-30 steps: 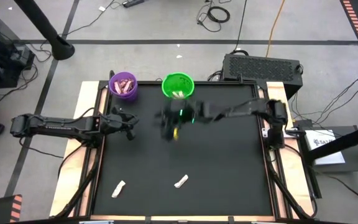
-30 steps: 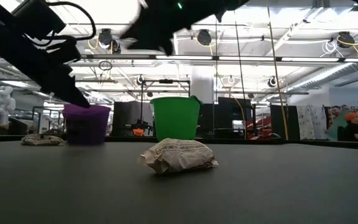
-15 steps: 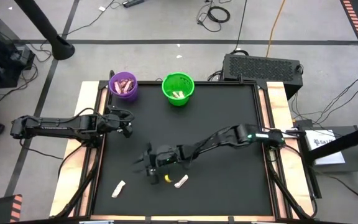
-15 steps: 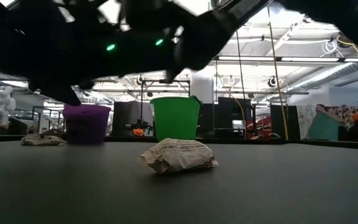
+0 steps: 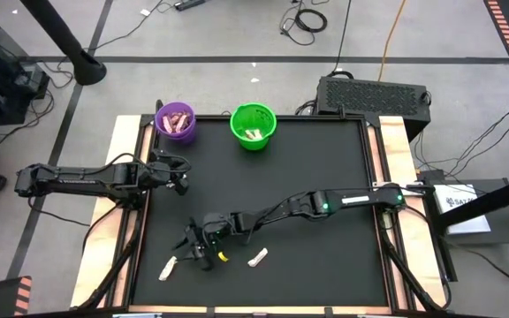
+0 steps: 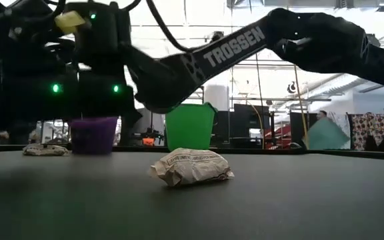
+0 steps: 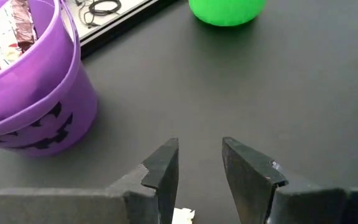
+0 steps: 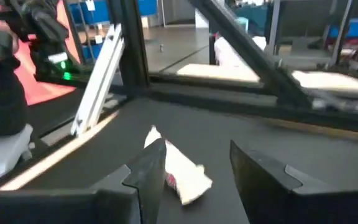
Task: Sort candy by brand, put in halloween buckets
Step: Put the white chocolate bar into the green bucket
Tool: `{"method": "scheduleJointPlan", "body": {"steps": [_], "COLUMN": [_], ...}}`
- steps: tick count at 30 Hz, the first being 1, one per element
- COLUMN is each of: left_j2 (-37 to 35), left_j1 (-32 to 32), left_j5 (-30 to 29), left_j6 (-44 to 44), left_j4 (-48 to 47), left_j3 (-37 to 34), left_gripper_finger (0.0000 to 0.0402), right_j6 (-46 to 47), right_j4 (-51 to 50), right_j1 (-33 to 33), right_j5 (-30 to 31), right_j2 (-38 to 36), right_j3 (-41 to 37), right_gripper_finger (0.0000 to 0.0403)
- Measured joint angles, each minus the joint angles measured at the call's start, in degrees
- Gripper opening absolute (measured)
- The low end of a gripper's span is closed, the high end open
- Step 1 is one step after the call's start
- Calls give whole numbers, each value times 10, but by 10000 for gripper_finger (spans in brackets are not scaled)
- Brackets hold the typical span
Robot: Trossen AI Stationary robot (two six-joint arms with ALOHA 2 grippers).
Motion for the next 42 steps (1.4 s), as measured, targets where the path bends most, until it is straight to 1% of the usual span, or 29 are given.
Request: {"method": "scheduleJointPlan", "body": {"steps": [2,5,10,16,20,28,38,42], "left_j2": [0,2,8,9,10,12,12,11], "left_j1": [0,0,0,0,0,0,0,0], "left_j5": [0,0,0,0,1,2,3,3], "left_j6": [0,1,6,16,16,15,15,15], "left_j4": [1,10,39,45,45,46,52,73], "left_j3": [0,0,0,0,0,0,0,0], "left_gripper_finger": [132,132,132,132,132,132,132,132], "right_j6": [4,7,17,14,-15,-20,-10,-12], "right_j4": [8,-7,-11,-29,-43,-43,-41,-26], "right_j1": [0,-1,2,6,18,27,27,28], "right_j5": [1,2,37,34,35,82,84,99], "right_j2": [7,14,21,21,21,21,21,21], "right_j3": [-4,-5,0,0,0,0,0,0], "right_gripper_finger": [171,171,171,171,171,171,171,171]}}
